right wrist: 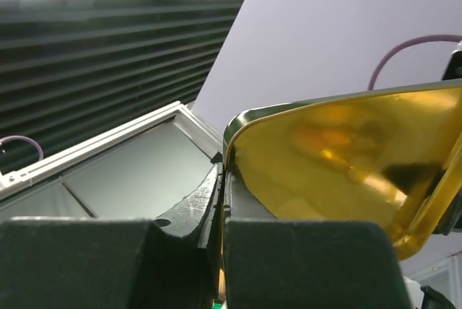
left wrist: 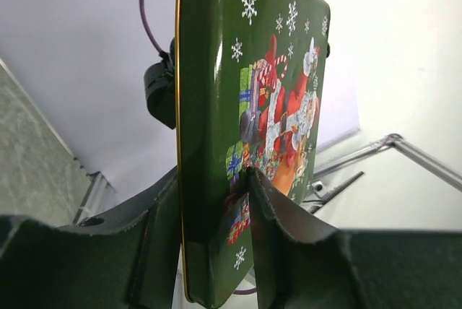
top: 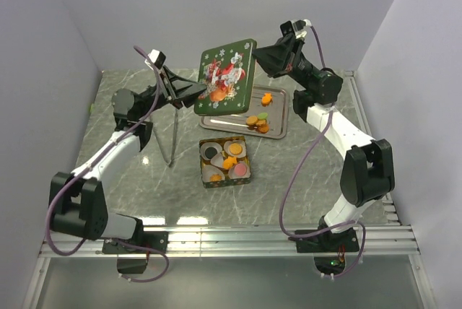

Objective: Pack the cookies

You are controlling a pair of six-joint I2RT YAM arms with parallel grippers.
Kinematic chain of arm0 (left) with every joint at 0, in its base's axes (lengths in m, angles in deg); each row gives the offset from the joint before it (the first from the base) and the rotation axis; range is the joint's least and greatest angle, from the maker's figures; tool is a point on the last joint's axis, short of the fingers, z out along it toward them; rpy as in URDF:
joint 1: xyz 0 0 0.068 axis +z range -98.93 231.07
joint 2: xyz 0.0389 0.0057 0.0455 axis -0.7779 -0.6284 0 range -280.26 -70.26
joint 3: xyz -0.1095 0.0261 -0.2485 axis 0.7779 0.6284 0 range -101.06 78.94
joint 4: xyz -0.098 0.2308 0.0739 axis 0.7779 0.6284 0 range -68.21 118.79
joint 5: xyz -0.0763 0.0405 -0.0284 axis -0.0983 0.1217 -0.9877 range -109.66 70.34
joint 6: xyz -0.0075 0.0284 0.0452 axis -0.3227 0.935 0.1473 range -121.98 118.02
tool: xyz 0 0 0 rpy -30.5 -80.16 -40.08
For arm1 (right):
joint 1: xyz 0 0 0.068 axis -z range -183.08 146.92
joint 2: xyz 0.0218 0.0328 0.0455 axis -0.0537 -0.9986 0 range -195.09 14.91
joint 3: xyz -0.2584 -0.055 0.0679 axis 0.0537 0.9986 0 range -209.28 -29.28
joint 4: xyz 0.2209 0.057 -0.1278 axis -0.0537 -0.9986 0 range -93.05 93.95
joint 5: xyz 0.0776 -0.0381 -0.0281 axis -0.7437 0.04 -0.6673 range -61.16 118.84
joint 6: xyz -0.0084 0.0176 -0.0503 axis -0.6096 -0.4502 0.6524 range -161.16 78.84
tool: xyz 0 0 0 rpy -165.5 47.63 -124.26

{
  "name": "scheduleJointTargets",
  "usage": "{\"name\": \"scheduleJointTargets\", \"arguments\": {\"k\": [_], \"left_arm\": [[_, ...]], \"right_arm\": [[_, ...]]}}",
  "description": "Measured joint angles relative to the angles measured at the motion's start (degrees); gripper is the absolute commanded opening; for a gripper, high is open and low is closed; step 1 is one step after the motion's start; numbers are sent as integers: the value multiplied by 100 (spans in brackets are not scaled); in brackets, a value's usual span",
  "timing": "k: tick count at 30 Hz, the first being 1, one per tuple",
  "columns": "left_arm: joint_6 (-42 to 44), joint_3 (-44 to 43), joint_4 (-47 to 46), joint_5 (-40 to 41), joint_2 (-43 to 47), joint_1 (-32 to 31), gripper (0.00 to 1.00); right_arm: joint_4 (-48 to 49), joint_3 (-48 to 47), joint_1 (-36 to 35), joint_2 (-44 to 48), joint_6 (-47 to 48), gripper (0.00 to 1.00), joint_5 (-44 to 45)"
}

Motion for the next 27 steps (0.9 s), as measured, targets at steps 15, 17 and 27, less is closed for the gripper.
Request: {"name": "scheduleJointTargets", "arguments": {"k": [15, 17, 27], "left_arm": [[1799, -291, 2529, 195, 1497, 96, 0], [1934, -291, 2813, 330, 1569, 131, 0], [2037, 413, 3233, 678, 2013, 129, 0]], "right_arm": [[-433, 1279, 2, -15, 190, 54, -874], [-459, 1429, 2, 55, 192, 54, -986], [-1161, 1923, 2, 774, 549, 53, -1456]]}}
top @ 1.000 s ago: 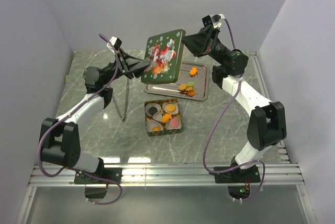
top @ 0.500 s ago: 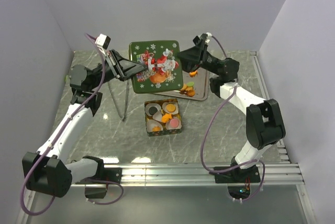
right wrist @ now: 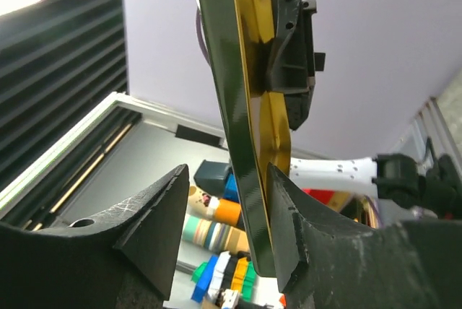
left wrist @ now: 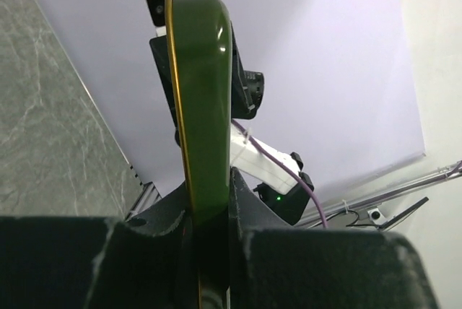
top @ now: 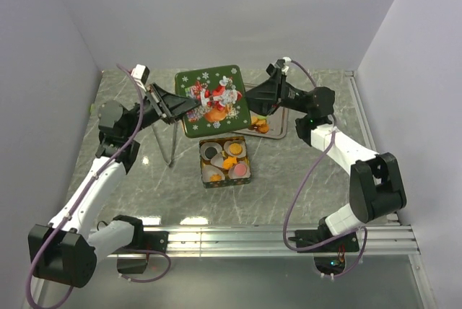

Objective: Pack the cookies

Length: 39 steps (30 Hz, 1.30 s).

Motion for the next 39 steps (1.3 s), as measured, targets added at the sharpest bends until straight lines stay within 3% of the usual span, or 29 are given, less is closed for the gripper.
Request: {"name": "scheduleJointTargets", "arguments": {"k": [9, 16, 22, 25, 31, 39], "left_arm": [[-107, 868, -361, 76, -74, -66, 1], [151, 1314, 35, 76, -63, -192, 3], [811, 1390, 997, 72, -267, -236, 41], [1226, 1403, 1602, 79, -566, -254, 50], [1961, 1572, 2400, 332, -1032, -291, 63], [2476, 1753, 2765, 538, -1451, -284, 66]], "right_arm": [[-2092, 140, -79, 229, 1519, 39, -179], [-4074, 166, -367, 374, 3180, 16, 7], [-4885, 544, -398, 444, 3801, 14, 293], [-5222, 686, -424, 452, 4203, 12, 448], [-5246, 1276, -503, 446, 4419, 11, 542], [-5141, 1578, -538, 247, 4507, 10, 588]]}}
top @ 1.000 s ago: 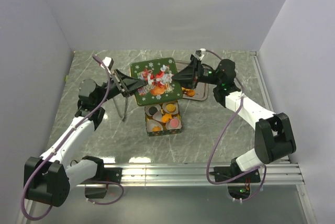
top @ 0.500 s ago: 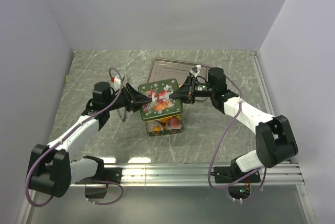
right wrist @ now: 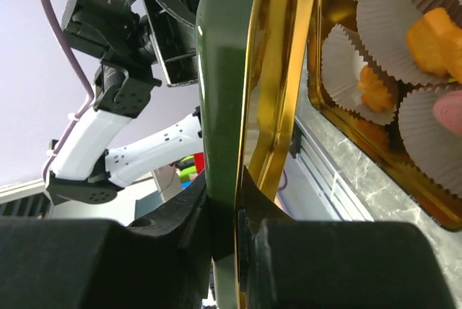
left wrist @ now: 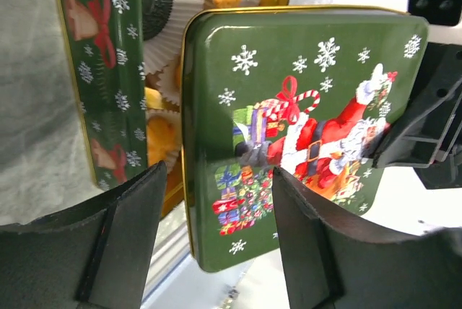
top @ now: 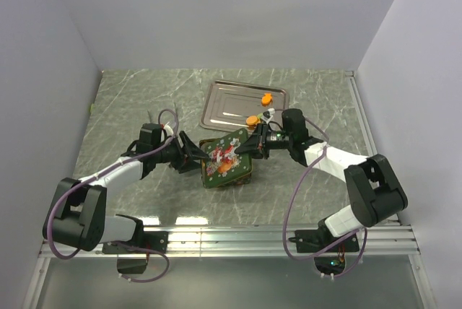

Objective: Pack the cookies

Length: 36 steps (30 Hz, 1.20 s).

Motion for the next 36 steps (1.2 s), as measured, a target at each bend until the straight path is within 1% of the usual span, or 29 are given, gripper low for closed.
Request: {"name": "scheduleJointTargets", "arguments": {"k": [4, 12, 17, 20, 26, 30, 31, 32, 35, 36], "left_arm": [[177, -24, 111, 90, -2, 0, 66], [483, -210, 584, 446, -4, -2, 66], [573, -214, 769, 680, -4, 0, 66], [592, -232, 772, 717, -15, 0, 67], [610, -280, 619, 693, -240, 0, 67], [623, -334, 584, 662, -457, -2, 66], [629, -350, 560, 645, -529, 0, 66], [634, -367, 553, 629, -577, 0, 66], [673, -426, 516, 584, -750, 0, 65], [678, -439, 509, 579, -778, -2, 65]], "right_arm": [[256, 66, 0, -105, 7, 10, 9], [1191, 474, 2, -358, -131, 9, 177], [1858, 605, 0, -544, -269, 10, 201], [2216, 625, 0, -673, -308, 13, 205], [2608, 619, 2, -920, -291, 20, 181], [2516, 562, 2, -1115, -120, 28, 190], [2417, 546, 2, -1161, -33, 30, 203], [2328, 531, 2, -1196, 39, 36, 212], [1971, 501, 2, -1279, 295, 48, 262], [1853, 498, 2, -1281, 380, 50, 280]]}}
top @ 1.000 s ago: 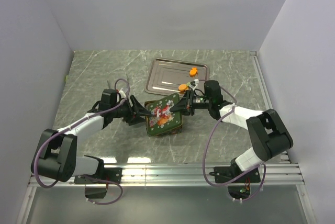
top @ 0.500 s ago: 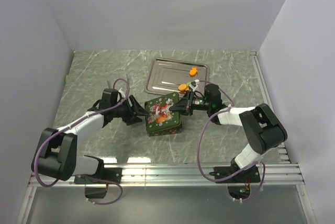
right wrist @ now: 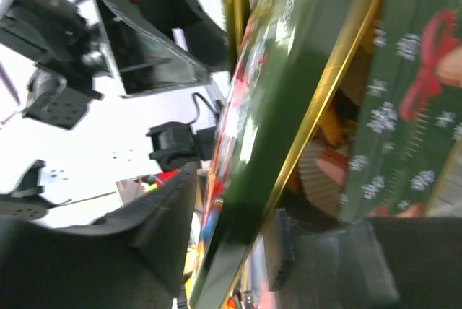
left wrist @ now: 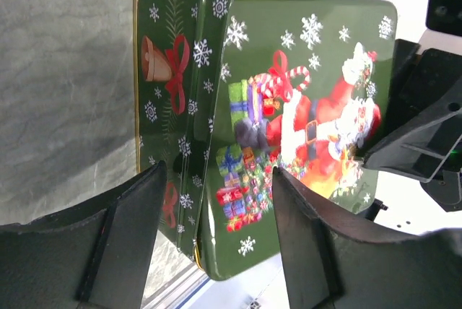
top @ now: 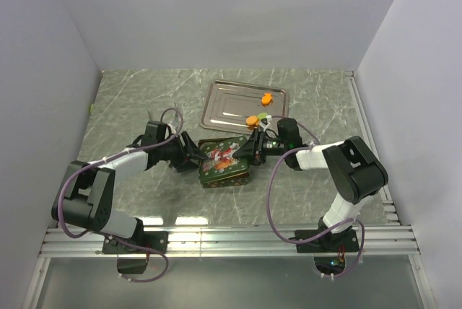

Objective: Pack the cookies

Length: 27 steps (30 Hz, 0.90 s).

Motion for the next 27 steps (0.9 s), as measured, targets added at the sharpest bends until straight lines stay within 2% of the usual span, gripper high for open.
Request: {"name": "scheduleJointTargets", "arguments": {"k": [8, 27], "left_arm": [[37, -109, -46, -37, -140, 2, 64], [17, -114, -413, -48, -254, 2, 63]], "right_arm": [[-1366, -433, 0, -4, 835, 63, 260], [-5410, -2074, -13, 94, 2983, 63, 1141]]}}
